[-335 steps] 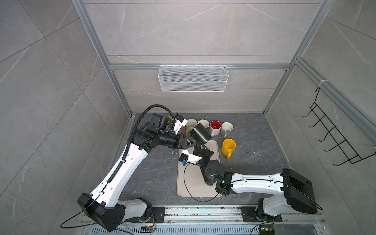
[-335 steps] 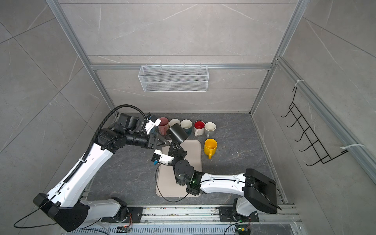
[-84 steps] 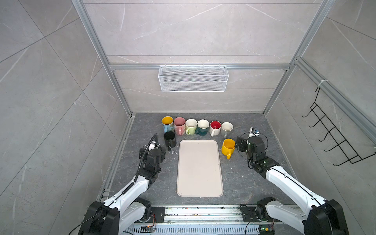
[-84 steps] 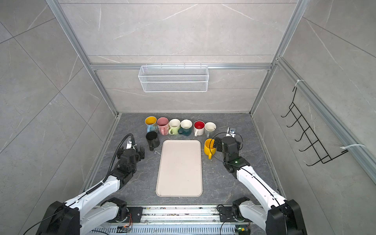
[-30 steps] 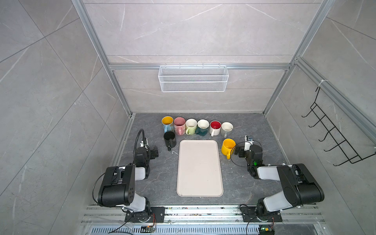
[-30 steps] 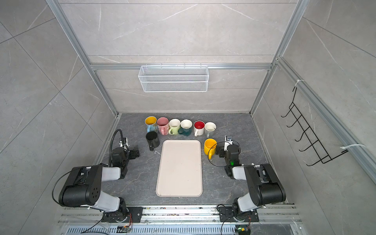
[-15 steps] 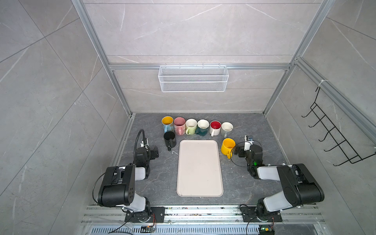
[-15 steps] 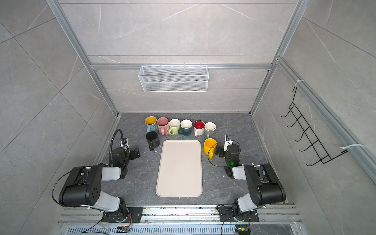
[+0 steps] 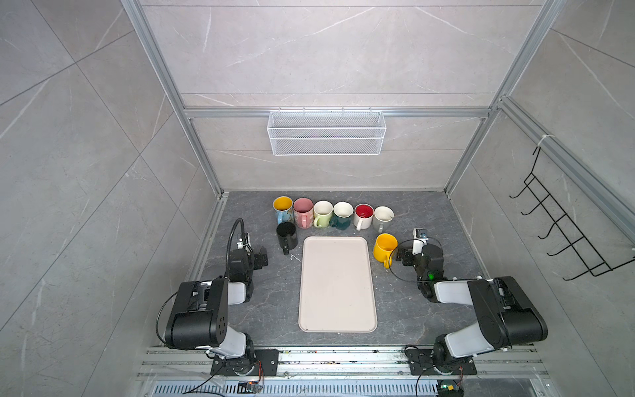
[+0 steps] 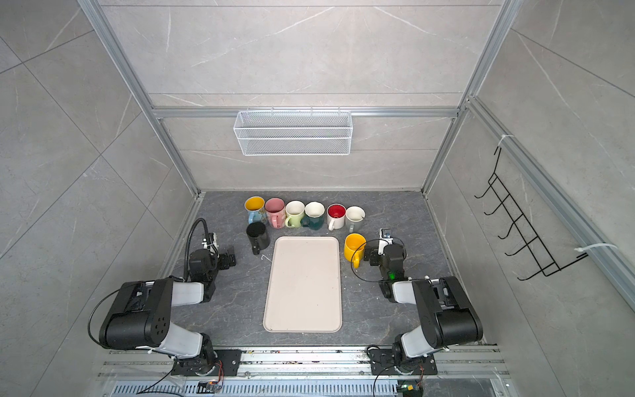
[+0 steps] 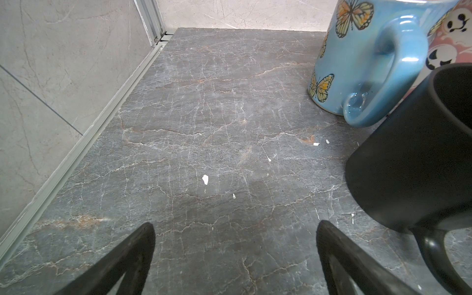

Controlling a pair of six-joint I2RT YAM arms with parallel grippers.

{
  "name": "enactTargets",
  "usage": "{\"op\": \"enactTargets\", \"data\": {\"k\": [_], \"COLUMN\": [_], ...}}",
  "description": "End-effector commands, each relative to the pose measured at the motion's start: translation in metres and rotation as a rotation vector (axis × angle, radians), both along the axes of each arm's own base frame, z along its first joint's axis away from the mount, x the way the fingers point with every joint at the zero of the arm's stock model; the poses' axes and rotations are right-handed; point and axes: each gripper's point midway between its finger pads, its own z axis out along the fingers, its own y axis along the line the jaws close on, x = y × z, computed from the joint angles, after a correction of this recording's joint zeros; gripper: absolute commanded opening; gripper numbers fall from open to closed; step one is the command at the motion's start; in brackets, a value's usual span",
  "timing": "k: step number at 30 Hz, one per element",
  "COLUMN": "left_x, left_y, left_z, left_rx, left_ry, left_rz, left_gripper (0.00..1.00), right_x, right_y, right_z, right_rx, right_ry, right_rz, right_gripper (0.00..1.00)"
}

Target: Turn the mug right side up

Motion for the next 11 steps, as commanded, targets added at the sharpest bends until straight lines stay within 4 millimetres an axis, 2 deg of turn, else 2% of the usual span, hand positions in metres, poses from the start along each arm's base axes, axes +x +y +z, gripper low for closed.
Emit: {"op": "enactTargets", "data": {"k": [1, 11], "left_x": [0.0074, 0.0071], "left_y": [-0.001, -0.001], "left_z": [0.0136, 0.0134], "left_rx": [-0.016, -0.016], "left_ry": [-0.049, -0.05], "left_rz": [-0.004, -0.004], "left_gripper": [1.0, 1.0], "right_x": [0.0003, 0.0003], "right_y": [0.0032, 0.0038], "right_z": [0.0024, 0.0015], "right_rx": [-0.001, 0.002], "right_ry": [-0.014, -0.011], "right_rz": [0.02, 0.023], "right_gripper": [0.99, 0.99]}}
